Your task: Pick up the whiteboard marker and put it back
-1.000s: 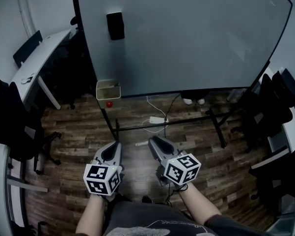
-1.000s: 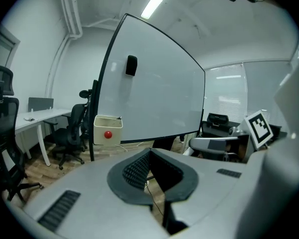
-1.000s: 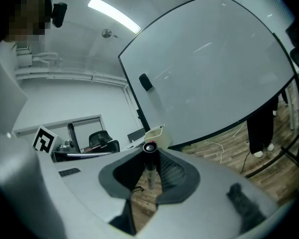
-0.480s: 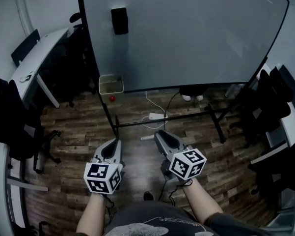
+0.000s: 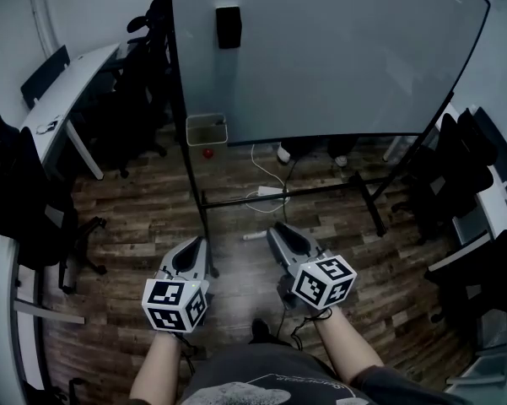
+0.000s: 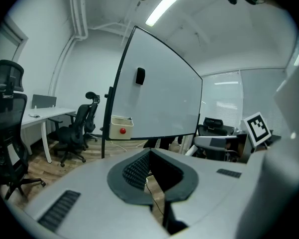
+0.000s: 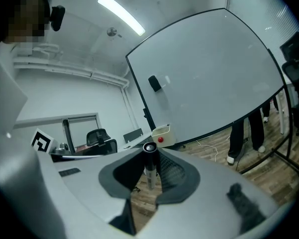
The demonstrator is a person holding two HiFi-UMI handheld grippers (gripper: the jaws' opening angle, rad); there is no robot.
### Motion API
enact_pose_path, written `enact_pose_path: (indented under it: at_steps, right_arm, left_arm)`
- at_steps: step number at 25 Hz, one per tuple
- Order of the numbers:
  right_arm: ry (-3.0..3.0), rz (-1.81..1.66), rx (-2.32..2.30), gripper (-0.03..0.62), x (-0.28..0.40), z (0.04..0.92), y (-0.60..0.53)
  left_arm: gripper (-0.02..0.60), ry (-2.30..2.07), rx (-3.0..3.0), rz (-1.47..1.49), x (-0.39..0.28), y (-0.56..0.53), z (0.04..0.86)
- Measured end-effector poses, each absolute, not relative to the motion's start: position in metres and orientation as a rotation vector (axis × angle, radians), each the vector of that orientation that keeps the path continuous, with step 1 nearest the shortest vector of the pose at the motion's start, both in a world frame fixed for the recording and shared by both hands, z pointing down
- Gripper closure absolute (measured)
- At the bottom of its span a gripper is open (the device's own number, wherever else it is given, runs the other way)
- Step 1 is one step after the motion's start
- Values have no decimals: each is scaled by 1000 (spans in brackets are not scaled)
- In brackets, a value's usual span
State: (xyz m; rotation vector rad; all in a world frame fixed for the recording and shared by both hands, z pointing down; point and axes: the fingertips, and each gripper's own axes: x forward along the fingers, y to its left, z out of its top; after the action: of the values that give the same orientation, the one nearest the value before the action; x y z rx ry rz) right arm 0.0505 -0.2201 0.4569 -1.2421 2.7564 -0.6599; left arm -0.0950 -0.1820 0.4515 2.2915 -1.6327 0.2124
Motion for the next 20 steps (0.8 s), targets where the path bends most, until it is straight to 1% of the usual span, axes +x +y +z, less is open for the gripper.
enact_pose_path:
  at_steps: [20]
  right_arm:
    - [2738,-640,-1299,513,5,456,-115]
  left_arm:
    - [568,-1588,2309,177,-144,-83,455]
